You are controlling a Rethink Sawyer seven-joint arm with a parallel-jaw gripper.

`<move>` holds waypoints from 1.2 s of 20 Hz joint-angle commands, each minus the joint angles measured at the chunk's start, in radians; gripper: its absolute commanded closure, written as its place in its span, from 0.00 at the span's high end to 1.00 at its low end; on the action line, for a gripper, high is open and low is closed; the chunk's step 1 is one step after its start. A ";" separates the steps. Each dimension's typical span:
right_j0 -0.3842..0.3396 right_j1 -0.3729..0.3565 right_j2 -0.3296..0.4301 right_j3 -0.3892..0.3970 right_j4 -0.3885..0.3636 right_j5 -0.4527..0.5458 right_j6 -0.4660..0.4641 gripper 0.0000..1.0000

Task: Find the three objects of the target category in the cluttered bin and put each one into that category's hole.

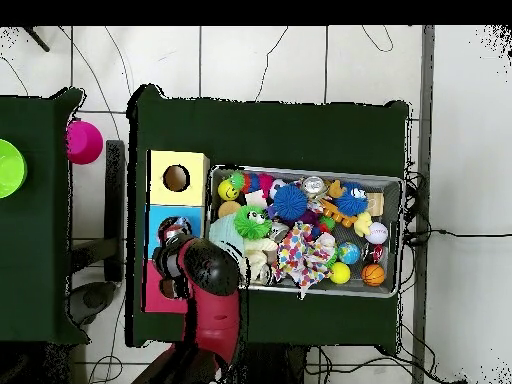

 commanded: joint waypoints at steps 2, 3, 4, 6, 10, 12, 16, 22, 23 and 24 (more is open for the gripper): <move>-0.042 0.145 0.054 -0.081 -0.007 -0.146 -0.172 1.00; -0.040 0.145 0.054 -0.079 -0.003 -0.147 -0.170 1.00; -0.037 0.144 0.052 -0.078 -0.006 -0.146 -0.164 1.00; -0.034 0.143 0.053 -0.075 -0.003 -0.141 -0.167 1.00; -0.032 0.144 0.053 -0.074 0.000 -0.138 -0.158 1.00; -0.030 0.138 0.052 -0.069 -0.006 -0.135 -0.146 1.00; -0.057 0.071 0.030 -0.036 -0.149 -0.098 -0.062 1.00; -0.102 -0.164 -0.098 -0.007 -0.591 0.135 0.263 1.00; -0.112 -0.171 -0.092 -0.008 -0.605 0.139 0.270 1.00; -0.122 -0.179 -0.086 -0.009 -0.619 0.143 0.277 1.00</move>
